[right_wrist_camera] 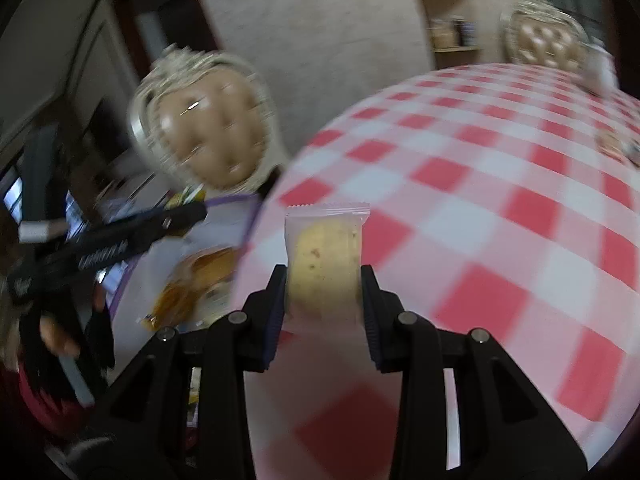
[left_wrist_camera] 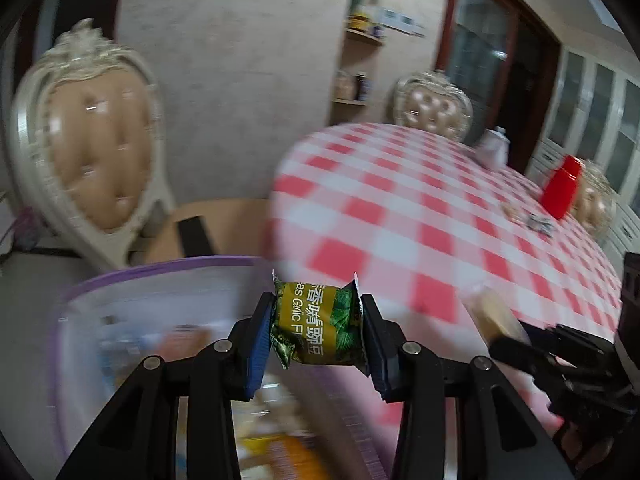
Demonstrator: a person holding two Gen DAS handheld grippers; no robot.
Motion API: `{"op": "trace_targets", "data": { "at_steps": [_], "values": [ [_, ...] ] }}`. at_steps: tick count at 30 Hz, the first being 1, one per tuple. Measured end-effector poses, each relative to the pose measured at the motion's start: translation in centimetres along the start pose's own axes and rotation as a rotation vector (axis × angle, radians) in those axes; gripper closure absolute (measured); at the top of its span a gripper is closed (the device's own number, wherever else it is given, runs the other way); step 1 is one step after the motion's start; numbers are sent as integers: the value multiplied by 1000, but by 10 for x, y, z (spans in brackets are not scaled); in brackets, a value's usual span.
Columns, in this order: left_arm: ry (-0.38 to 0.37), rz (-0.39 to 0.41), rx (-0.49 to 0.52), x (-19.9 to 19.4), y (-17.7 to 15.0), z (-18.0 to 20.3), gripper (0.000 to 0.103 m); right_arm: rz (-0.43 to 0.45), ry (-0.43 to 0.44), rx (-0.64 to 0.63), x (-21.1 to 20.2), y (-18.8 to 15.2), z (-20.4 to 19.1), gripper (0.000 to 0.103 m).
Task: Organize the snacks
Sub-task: 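Carry the cake bag and green chip bag to the white box, then open both tools to drop the snacks into the box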
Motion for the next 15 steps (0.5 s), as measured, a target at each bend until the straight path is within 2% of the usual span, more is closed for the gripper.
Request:
{"op": "trace_targets", "data": {
  "at_steps": [6, 11, 13, 15],
  "values": [
    [75, -34, -66, -4, -10, -52, 60, -104, 102, -136, 28, -27, -64, 64],
    [173, -48, -120, -8, -15, -88, 59, -208, 169, -263, 45, -63, -109, 63],
    [246, -65, -156, -8, -19, -100, 53, -267, 218, -294, 50, -78, -122, 60],
    [274, -62, -181, -10, -19, -101, 37, -296, 230, -328, 50, -87, -130, 57]
  ]
}}
Point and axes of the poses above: each gripper's, at about its wrist camera, not at the fingertips, and x roughly the way its jaws point, z to its right, y to its top, the point moved 7 cm from there along x, roughly the way its jaws point, and after that the axes turned 14 degrees about x, right-handed, at the moved point
